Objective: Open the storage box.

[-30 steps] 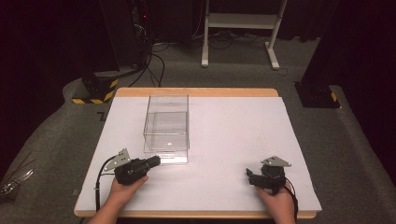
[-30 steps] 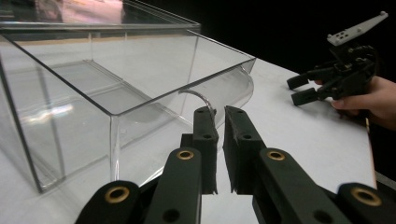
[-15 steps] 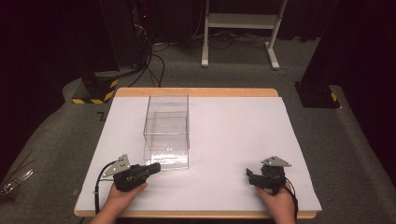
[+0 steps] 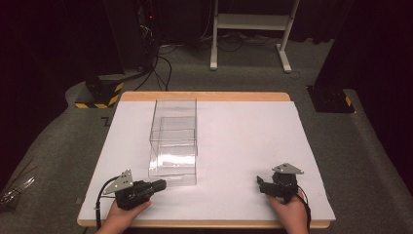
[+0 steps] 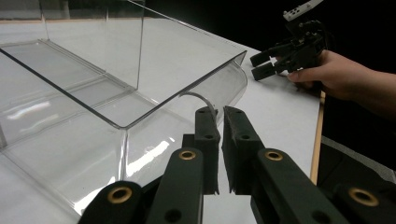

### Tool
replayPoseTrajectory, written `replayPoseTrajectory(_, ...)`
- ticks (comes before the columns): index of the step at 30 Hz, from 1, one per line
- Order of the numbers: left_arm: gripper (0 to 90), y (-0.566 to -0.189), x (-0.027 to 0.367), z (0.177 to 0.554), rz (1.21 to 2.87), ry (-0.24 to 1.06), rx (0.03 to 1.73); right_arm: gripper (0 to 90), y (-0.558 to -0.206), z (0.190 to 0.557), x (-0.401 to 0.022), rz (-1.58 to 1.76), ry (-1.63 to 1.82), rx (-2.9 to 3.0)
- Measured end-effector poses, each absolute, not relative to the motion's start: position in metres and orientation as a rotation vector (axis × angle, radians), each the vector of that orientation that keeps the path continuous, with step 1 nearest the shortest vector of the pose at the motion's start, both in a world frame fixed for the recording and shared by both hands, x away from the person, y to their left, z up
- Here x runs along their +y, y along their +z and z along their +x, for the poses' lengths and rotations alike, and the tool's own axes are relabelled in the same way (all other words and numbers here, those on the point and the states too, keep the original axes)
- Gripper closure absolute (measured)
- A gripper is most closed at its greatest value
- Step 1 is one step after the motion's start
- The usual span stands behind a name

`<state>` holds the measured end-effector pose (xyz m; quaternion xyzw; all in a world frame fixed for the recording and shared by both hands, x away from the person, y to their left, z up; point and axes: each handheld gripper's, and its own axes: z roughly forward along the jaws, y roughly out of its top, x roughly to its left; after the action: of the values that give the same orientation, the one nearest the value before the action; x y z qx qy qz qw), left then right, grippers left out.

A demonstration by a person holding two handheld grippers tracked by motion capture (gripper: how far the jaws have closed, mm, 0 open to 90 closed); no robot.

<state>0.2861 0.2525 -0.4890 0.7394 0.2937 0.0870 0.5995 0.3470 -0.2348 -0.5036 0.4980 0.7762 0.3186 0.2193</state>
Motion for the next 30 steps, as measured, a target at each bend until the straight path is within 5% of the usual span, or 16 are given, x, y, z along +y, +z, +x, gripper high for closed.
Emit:
replayPoseTrajectory(20,83.8,-0.49,0.259,0.273,1.711,0.201,0.667,17.6,-0.504,0.347,-0.235,1.378,0.882,2.148)
replayPoseTrajectory(30,76.0,-0.483,0.267,0.269,1.674,0.24,0.682,17.6,-0.504,0.347,-0.235,1.376,0.883,2.148)
